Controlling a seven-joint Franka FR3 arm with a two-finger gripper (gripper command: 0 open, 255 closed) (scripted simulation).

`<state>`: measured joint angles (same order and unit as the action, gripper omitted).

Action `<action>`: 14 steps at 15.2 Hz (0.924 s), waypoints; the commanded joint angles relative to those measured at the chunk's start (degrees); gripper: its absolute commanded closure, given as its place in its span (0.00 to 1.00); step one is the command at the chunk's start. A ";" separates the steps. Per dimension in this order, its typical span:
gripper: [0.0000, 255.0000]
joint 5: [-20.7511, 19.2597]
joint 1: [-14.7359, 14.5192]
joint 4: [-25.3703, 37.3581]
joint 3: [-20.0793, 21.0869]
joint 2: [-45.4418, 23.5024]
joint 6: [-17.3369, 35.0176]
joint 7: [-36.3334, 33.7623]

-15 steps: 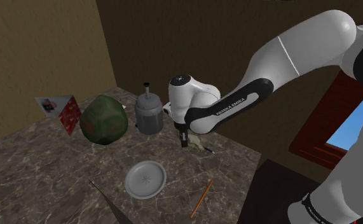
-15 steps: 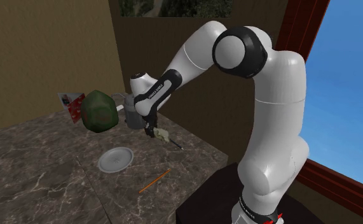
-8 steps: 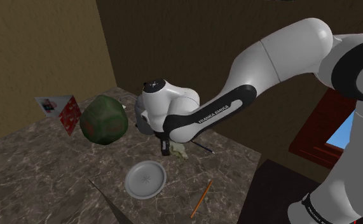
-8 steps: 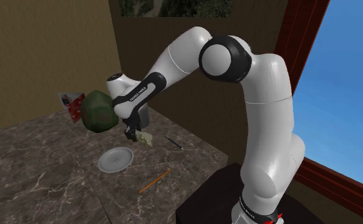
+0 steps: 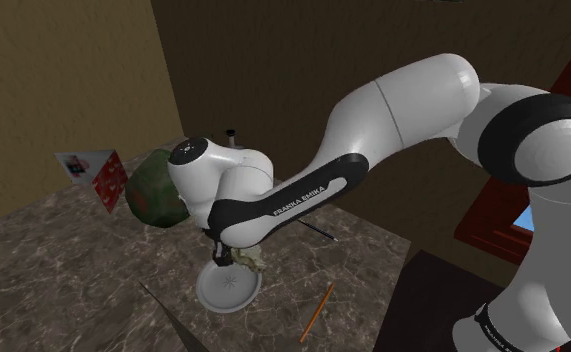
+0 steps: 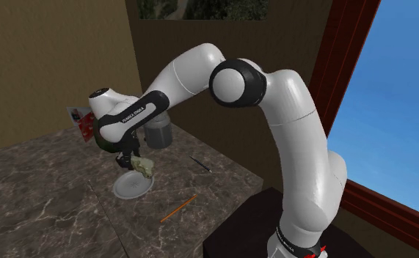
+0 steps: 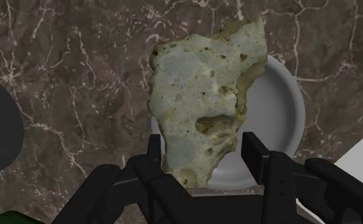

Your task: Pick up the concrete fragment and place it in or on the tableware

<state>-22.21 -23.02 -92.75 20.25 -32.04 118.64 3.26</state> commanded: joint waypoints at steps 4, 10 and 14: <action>1.00 -1.03 -4.65 9.61 -0.10 -6.40 -3.94 -2.73; 1.00 -2.00 -4.90 8.60 -0.73 -8.65 -0.82 -3.66; 1.00 -2.67 -5.13 8.22 -1.19 -10.32 1.15 -4.26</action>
<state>-24.69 -28.12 -84.33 19.18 -41.97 119.20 -0.85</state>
